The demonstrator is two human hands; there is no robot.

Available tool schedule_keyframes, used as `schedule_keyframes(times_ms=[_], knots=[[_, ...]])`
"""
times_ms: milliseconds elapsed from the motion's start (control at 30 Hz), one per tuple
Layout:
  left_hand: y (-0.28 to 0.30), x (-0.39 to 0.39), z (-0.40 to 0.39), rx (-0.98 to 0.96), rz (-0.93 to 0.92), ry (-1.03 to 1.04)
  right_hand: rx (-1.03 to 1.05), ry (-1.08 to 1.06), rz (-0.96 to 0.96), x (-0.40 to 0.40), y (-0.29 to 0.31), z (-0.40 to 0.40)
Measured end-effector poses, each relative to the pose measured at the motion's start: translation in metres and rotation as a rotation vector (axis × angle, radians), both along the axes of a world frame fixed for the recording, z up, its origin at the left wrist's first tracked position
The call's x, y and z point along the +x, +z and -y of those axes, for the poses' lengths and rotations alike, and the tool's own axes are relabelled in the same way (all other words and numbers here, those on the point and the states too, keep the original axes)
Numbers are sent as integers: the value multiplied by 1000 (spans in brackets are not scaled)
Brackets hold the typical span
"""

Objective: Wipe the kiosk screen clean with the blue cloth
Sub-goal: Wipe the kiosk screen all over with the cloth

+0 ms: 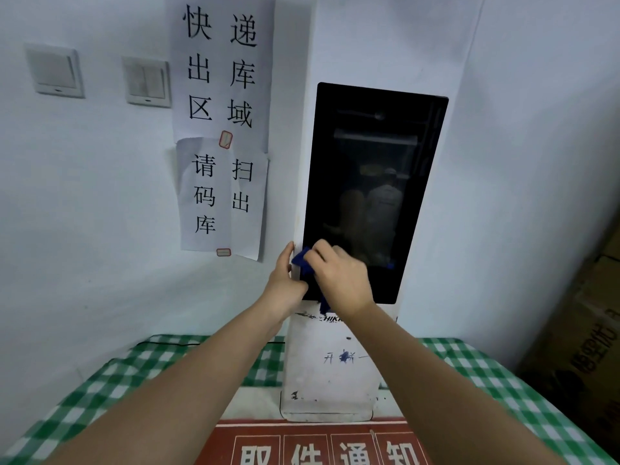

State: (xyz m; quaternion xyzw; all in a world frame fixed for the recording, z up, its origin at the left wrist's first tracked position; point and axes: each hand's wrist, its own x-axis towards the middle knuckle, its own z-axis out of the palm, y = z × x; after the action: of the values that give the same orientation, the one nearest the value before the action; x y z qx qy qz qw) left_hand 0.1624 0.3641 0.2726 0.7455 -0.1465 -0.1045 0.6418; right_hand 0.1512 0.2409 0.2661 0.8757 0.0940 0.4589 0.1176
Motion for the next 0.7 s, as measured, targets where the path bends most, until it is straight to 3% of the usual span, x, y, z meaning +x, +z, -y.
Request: schedule_keyframes(times_ms=[200,400,567,700], knots=[[-3,2,1,-2,-11,12,-167,16,-122,-9,-12,11],[-3,0,7,-36,-9,56,18,-35,13,-6,11,19],[-6,2,10,-56,-32,84,-89,-9,-85,-11,-22,18],[-6,1,12,-65,-29,95,-131,-9,-92,-14,-10,26]])
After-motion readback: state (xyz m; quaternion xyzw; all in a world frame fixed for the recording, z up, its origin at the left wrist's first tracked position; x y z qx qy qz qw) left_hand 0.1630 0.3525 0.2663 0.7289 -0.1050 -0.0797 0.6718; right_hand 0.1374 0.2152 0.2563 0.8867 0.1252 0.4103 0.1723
